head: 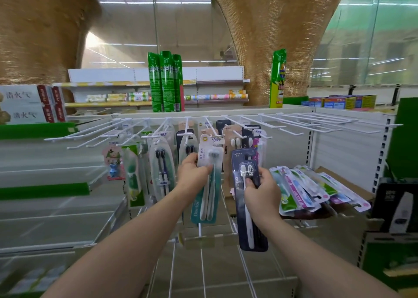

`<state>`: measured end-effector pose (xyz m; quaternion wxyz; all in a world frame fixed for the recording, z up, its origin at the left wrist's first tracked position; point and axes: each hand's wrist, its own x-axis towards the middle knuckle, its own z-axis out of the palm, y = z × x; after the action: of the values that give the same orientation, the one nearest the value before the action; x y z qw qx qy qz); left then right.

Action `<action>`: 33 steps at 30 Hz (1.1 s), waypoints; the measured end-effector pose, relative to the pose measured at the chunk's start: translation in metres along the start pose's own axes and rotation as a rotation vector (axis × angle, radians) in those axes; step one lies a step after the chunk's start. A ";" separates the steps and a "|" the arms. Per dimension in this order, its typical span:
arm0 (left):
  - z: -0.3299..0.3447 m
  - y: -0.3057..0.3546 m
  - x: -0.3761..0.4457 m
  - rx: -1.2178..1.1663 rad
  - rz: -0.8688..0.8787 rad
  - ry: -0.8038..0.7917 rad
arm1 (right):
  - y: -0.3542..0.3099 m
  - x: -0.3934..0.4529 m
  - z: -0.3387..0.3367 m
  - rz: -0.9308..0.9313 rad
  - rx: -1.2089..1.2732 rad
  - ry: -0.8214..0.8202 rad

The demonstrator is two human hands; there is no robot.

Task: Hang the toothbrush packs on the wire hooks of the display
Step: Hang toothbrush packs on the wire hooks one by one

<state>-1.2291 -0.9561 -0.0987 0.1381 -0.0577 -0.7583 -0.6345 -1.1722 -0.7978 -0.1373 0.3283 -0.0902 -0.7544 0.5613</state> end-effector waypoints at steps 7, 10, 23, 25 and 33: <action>0.011 0.002 0.011 0.166 -0.067 -0.070 | 0.002 -0.001 0.000 -0.010 -0.010 -0.003; 0.011 -0.004 0.014 0.213 -0.054 -0.047 | 0.003 -0.001 0.001 -0.012 -0.014 -0.006; 0.030 0.014 -0.011 0.204 0.124 0.394 | 0.011 0.006 -0.005 -0.016 -0.003 -0.007; 0.031 0.011 -0.009 0.134 0.069 0.439 | 0.015 0.008 -0.007 -0.013 0.000 -0.009; 0.052 -0.008 -0.026 0.177 0.338 0.328 | 0.031 0.016 -0.006 0.017 -0.039 0.000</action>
<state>-1.2137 -0.9042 -0.1217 0.3681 -0.0676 -0.7580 -0.5342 -1.1884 -0.7739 -0.1586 0.3218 -0.1030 -0.7643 0.5493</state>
